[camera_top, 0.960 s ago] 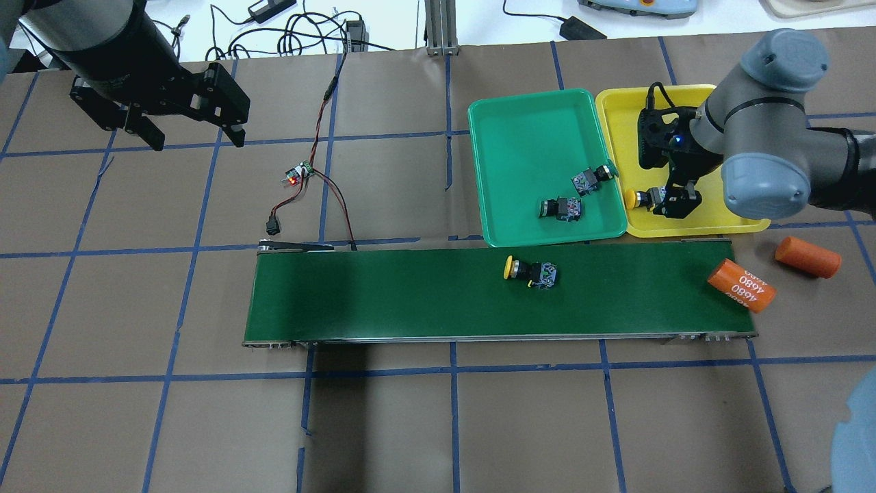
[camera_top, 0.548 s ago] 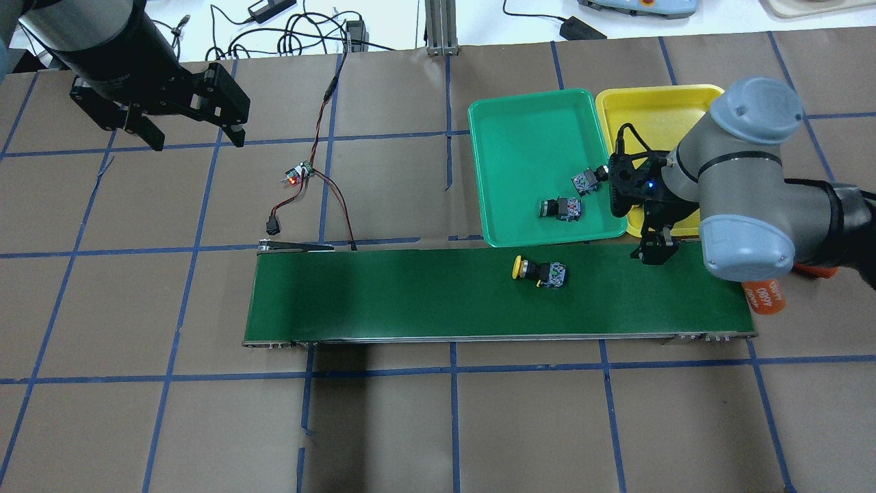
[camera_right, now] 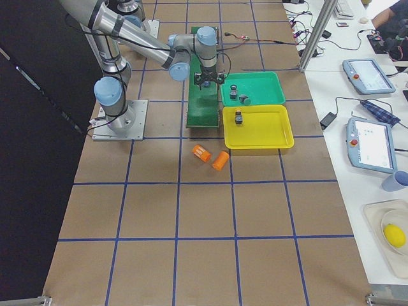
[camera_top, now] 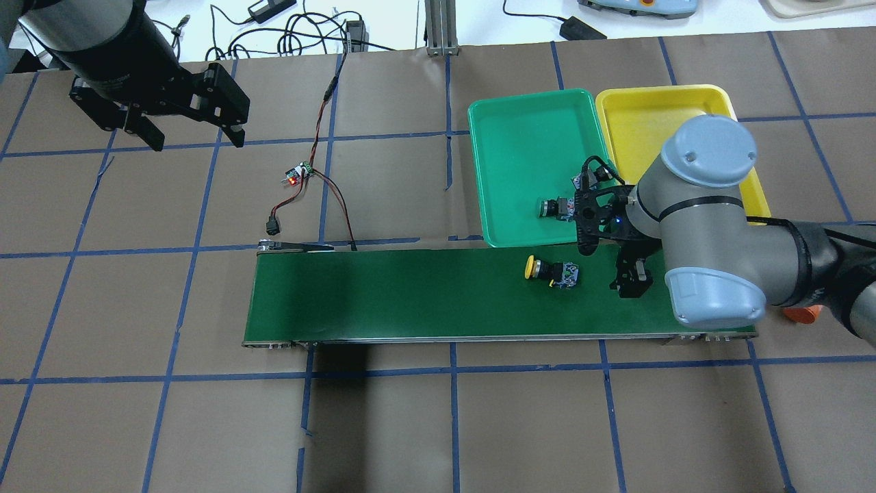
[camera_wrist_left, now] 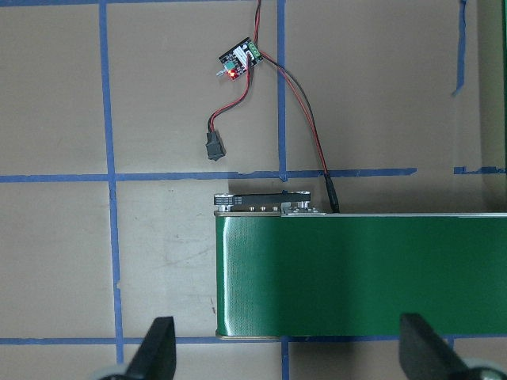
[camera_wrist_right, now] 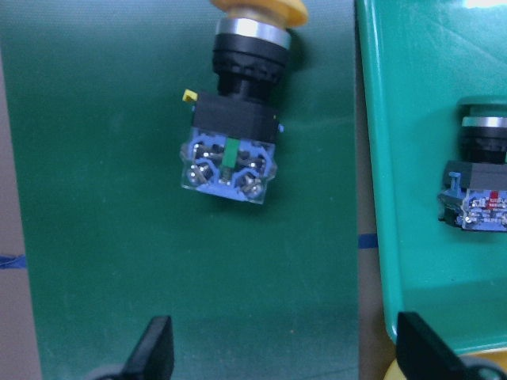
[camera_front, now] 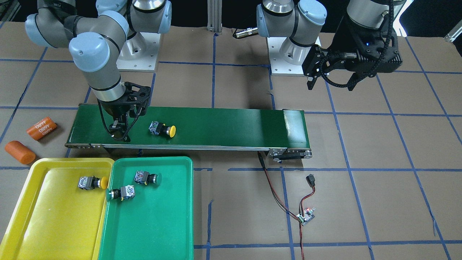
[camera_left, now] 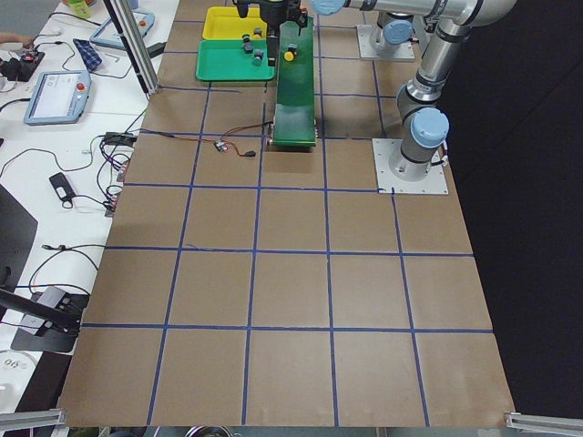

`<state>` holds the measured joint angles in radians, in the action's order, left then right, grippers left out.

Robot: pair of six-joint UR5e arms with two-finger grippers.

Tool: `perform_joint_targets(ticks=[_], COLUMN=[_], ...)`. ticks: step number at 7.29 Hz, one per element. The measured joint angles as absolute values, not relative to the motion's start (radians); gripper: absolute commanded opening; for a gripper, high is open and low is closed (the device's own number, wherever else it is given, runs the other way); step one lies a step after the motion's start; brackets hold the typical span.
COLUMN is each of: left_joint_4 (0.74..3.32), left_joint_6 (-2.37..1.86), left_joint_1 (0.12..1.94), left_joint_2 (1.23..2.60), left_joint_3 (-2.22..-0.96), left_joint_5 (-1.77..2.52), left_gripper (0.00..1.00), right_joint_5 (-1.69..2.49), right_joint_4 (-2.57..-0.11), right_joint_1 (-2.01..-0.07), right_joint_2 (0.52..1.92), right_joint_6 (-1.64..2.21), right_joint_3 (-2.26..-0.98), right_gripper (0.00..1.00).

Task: Sort buttons by color to trays
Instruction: 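Return the right gripper to the belt and grasp another yellow button, then carry the yellow button into the yellow tray with the right gripper and release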

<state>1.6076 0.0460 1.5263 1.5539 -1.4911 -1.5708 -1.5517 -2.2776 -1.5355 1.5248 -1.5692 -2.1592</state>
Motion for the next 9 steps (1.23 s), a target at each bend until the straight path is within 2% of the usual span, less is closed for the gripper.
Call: perform_joint_targets(ticks=[7,8,9], left_joint_4=[1.607,1.607,1.607], left_joint_6=[0.046,0.045,0.046], left_joint_1=[1.526,1.526,1.526], left_joint_2=[1.554,1.554,1.554], left_joint_3=[-1.491,-1.491,-1.491], left_joint_5=[-1.571,-1.571,-1.571], left_gripper=[1.0,1.0,1.0], right_joint_5=[-1.555,-1.552,-1.548], right_joint_4=[-2.282,-2.285,-2.286], right_joint_1=[-1.546,-1.546,-1.546], right_joint_2=[1.521,1.52,1.52], right_joint_6=[-1.57,-1.571,-1.564], right_joint_3=[-2.185,-2.188,-2.191], right_gripper=[0.98,0.91,0.71])
